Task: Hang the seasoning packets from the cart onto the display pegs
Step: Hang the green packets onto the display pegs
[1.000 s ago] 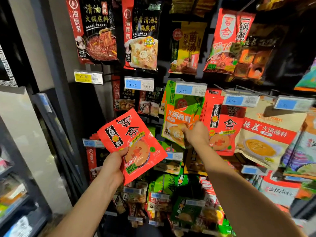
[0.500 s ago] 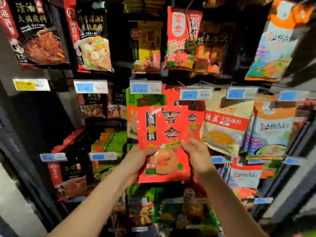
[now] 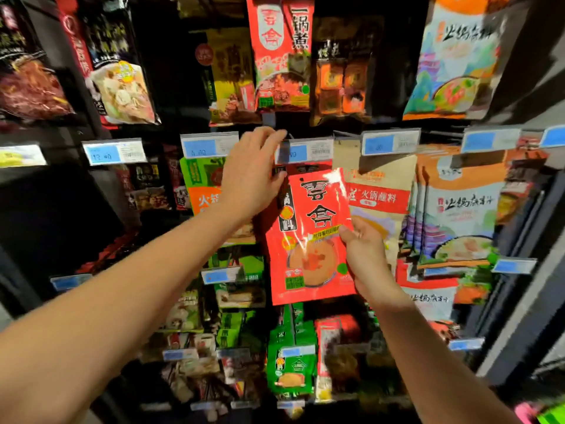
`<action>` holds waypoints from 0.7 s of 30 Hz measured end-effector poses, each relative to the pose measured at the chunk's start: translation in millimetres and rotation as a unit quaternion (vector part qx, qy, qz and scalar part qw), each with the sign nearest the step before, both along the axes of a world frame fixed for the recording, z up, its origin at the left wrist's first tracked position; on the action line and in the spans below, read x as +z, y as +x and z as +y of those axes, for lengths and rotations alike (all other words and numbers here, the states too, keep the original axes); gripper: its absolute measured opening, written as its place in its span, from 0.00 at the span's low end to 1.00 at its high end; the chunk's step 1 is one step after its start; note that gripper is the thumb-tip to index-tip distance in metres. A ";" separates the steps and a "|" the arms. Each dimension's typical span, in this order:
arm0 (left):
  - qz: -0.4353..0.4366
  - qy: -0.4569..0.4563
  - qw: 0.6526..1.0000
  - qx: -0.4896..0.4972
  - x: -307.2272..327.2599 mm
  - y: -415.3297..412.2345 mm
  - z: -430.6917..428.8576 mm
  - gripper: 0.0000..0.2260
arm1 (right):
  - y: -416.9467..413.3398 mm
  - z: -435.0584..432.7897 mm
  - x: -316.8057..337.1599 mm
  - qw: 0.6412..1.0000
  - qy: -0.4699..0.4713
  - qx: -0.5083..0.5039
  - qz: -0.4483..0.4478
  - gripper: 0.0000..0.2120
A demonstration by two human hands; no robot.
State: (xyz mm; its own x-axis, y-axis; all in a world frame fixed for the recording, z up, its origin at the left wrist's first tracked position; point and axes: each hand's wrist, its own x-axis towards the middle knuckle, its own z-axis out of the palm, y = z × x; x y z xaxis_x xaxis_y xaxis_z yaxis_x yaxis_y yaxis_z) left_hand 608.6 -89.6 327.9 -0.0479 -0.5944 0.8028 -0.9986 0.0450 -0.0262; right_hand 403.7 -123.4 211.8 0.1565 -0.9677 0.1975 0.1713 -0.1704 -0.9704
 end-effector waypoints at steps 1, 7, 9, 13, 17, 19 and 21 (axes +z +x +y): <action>-0.031 0.013 0.999 0.018 4.5 2.0 -6.7 0.30 | 1.6 1.1 5.4 1.000 0.001 0.003 -0.007 0.09; -0.076 0.009 0.996 0.033 11.2 6.6 -17.7 0.23 | 13.5 -13.3 11.7 1.000 -0.028 -0.012 -0.007 0.10; -0.070 0.008 0.997 0.036 12.2 7.7 -17.3 0.22 | 16.4 -15.6 14.2 1.000 -0.030 -0.006 -0.007 0.09; -0.075 0.002 0.997 0.032 12.5 10.4 -17.5 0.20 | 14.2 -16.0 19.5 1.000 -0.019 -0.016 -0.011 0.16; -0.073 0.001 0.997 0.035 13.6 8.9 -17.0 0.18 | 18.4 -23.6 14.1 0.999 -0.018 -0.033 0.016 0.12; -0.069 0.001 0.997 0.035 13.2 8.7 -17.0 0.20 | 22.0 -24.2 13.6 0.998 -0.025 -0.049 0.038 0.10; -0.070 -0.002 0.997 0.030 12.8 8.9 -16.2 0.21 | 24.9 -25.2 12.8 0.996 -0.044 -0.059 0.047 0.12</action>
State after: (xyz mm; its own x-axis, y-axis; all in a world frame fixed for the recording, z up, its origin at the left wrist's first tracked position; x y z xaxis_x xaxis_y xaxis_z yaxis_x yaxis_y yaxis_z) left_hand 617.5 -105.7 340.8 -0.1231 -0.5959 0.7936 -0.9862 -0.0159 -0.1649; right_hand 428.7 -148.6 224.6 0.0643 -0.9603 0.2713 0.0538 -0.2681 -0.9619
